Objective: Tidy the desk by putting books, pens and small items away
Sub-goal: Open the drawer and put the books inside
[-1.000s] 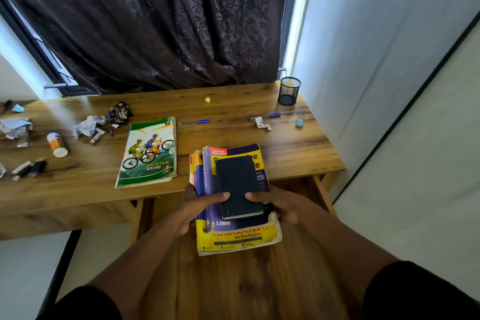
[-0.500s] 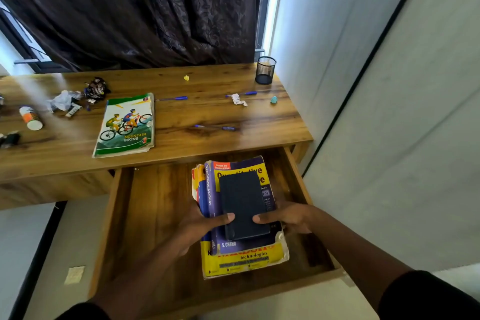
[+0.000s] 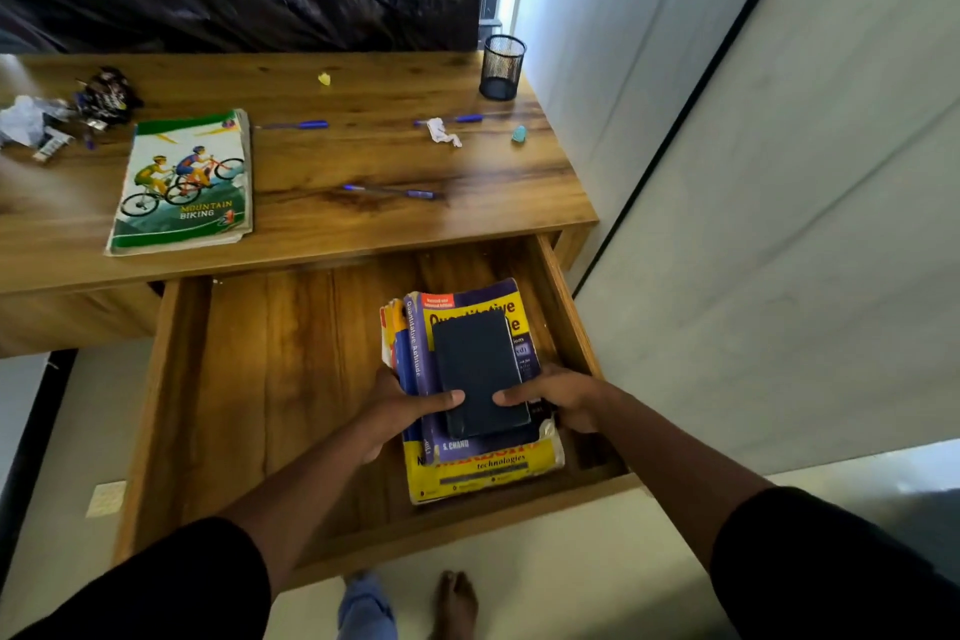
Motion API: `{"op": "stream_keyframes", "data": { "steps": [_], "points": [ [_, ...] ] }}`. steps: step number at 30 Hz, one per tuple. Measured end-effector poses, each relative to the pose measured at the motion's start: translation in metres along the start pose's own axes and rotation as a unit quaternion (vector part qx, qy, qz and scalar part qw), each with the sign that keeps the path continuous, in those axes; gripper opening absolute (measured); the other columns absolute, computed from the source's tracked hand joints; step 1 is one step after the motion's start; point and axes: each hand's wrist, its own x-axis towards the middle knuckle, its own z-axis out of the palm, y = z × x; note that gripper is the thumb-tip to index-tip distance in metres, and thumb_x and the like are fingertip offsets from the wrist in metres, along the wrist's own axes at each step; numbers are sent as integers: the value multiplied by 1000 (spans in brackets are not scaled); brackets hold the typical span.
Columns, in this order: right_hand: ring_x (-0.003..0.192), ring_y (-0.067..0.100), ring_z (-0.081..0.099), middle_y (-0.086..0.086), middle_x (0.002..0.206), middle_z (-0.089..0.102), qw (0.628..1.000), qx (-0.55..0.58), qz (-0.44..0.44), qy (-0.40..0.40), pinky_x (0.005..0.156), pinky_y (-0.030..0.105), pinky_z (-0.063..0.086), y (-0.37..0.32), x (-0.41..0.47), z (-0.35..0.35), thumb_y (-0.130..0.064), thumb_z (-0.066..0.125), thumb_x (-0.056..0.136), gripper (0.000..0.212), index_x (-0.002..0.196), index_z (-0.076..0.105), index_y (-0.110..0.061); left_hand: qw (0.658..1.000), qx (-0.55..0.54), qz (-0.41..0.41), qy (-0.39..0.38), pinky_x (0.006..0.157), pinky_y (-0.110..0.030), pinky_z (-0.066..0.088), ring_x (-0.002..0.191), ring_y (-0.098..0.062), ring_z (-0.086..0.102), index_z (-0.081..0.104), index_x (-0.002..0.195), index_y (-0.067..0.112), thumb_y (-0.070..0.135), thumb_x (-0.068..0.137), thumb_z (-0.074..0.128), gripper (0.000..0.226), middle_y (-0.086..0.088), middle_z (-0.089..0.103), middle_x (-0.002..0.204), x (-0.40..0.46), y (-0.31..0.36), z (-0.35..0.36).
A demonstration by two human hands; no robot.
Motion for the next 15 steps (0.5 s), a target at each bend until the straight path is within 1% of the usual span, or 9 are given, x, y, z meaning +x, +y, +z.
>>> {"op": "stream_keyframes", "data": {
  "steps": [5, 8, 11, 13, 15],
  "points": [
    [112, 31, 71, 9, 119, 75, 1000, -2, 23, 7, 101, 54, 55, -7, 1, -13, -13, 94, 69, 69, 130, 63, -14, 1000, -24, 6, -10, 79, -28, 55, 107, -10, 64, 43, 134, 27, 48, 53, 98, 99, 6, 64, 125, 8, 1, 20],
    [112, 33, 71, 11, 119, 75, 999, -1, 37, 28, 100, 55, 55, -8, -1, -20, -17, 97, 60, 79, 131, 62, -14, 999, -37, 10, -13, 77, -26, 55, 106, -9, 64, 45, 130, 30, 45, 57, 98, 91, 7, 65, 124, 9, 5, 31],
    [115, 33, 69, 11, 121, 74, 998, -3, 41, 47, 101, 54, 55, -3, -3, -24, -23, 98, 52, 86, 130, 62, -14, 999, -27, -3, -25, 76, -26, 54, 105, -9, 61, 43, 128, 32, 48, 57, 97, 90, 7, 62, 125, 10, 5, 40],
    [117, 33, 67, 12, 123, 73, 997, -5, 46, 55, 101, 54, 55, -1, -5, -24, -25, 98, 49, 90, 131, 62, -14, 999, -11, -19, -39, 83, -29, 55, 109, -13, 61, 43, 128, 31, 48, 59, 97, 89, 5, 62, 130, 11, 7, 41],
    [117, 33, 67, 12, 123, 73, 997, -3, 50, 61, 100, 54, 56, 2, -5, -23, -26, 100, 47, 94, 132, 61, -14, 998, 12, -37, -54, 91, -33, 54, 118, -17, 59, 46, 129, 28, 48, 62, 95, 86, 4, 60, 137, 12, 10, 39]
  ]
}}
